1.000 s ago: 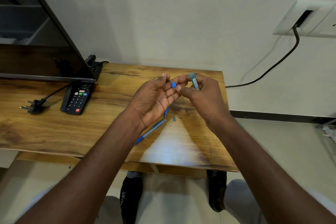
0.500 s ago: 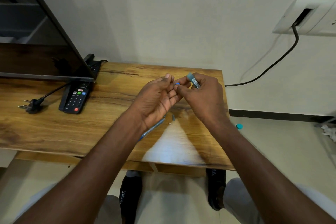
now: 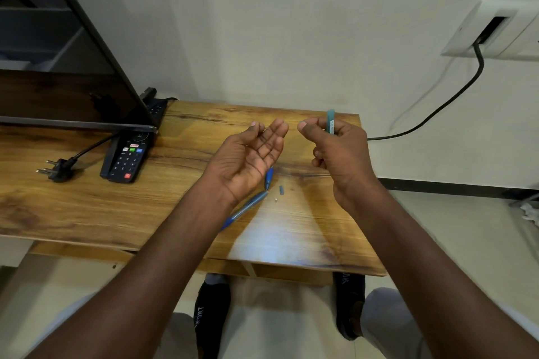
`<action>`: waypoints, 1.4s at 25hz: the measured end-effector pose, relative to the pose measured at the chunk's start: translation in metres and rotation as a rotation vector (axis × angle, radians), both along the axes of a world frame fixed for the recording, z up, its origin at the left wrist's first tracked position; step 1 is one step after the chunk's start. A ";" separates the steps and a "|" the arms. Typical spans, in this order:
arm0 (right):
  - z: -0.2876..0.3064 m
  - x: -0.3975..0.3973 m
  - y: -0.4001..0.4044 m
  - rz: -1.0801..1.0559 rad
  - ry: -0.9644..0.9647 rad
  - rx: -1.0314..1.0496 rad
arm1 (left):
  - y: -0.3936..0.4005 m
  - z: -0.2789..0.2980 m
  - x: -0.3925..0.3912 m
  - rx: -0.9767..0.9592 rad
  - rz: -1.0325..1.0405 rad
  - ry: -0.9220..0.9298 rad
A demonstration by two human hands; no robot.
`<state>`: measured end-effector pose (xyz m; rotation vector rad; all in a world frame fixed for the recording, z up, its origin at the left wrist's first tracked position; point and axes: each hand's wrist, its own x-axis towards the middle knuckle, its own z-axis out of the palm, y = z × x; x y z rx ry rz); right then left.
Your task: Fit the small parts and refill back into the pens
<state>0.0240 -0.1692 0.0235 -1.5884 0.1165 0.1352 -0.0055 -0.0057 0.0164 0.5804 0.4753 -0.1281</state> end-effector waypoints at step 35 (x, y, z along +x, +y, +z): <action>-0.010 -0.003 0.006 0.163 -0.285 -0.332 | -0.007 -0.010 -0.002 0.294 -0.288 0.006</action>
